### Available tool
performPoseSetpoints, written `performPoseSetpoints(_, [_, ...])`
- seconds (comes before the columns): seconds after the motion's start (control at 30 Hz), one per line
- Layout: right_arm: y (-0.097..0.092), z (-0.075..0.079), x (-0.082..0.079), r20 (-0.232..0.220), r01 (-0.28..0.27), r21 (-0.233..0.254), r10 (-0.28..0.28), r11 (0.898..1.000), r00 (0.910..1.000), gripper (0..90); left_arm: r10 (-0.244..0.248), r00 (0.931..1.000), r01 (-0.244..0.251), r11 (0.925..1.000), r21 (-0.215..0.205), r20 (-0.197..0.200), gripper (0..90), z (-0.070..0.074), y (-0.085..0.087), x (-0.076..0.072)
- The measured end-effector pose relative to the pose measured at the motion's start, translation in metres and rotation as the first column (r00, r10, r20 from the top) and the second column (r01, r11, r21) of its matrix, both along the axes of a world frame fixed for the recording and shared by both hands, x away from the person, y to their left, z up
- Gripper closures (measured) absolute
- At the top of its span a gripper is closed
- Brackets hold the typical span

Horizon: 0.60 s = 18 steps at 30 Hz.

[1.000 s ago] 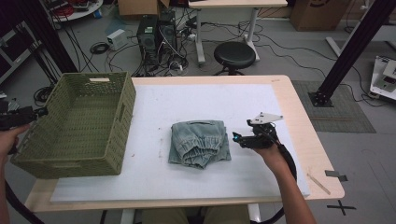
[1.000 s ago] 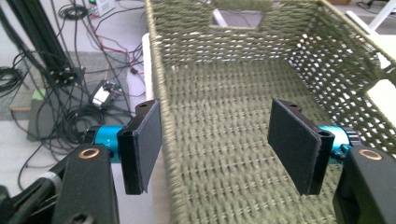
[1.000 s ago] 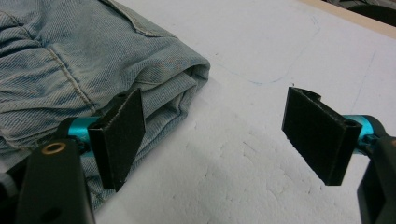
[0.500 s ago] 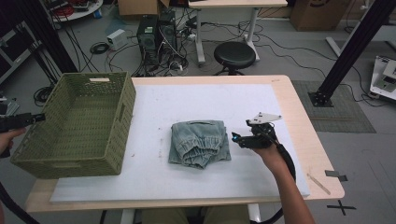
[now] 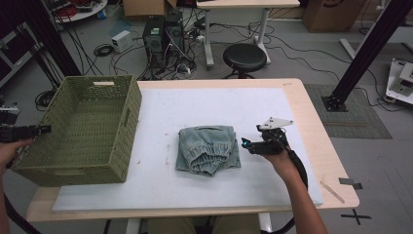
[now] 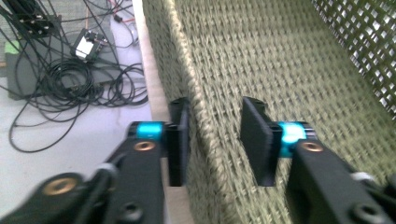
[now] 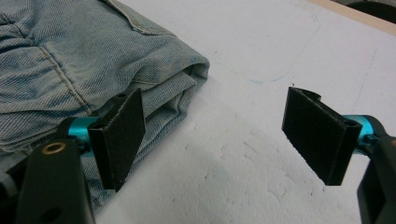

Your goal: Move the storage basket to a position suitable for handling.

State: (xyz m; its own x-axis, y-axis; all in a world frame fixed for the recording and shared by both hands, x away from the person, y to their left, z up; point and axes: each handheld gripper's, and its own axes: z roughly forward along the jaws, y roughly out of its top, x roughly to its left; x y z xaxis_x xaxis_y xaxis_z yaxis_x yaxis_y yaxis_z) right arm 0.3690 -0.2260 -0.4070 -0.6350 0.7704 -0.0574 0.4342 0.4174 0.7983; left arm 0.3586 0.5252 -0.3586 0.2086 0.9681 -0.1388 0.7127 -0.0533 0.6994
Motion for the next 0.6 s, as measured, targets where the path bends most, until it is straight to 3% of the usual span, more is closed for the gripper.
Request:
performPoseSetpoints(0.17, [0.0009,-0.0012,0.0011,-0.005,-0.002,-0.002,0.002,1.000,1.0000,22.0,0.009,1.0000,-0.009,0.9999,0.013,-0.003,76.0,-0.0008,-0.0011,0.0003])
performPoseSetpoints(0.4, [0.0018,0.0011,0.0019,0.000,-0.004,0.002,0.004,1.000,1.0000,22.0,0.008,0.9999,-0.008,0.9991,0.041,0.007,76.0,-0.0004,-0.0057,0.0002])
performPoseSetpoints(0.6, [0.0064,0.0006,0.0028,-0.002,-0.011,-0.001,0.011,1.000,0.9999,22.0,0.006,0.9998,-0.007,0.9995,0.031,0.019,75.6,-0.0014,-0.0067,-0.0020])
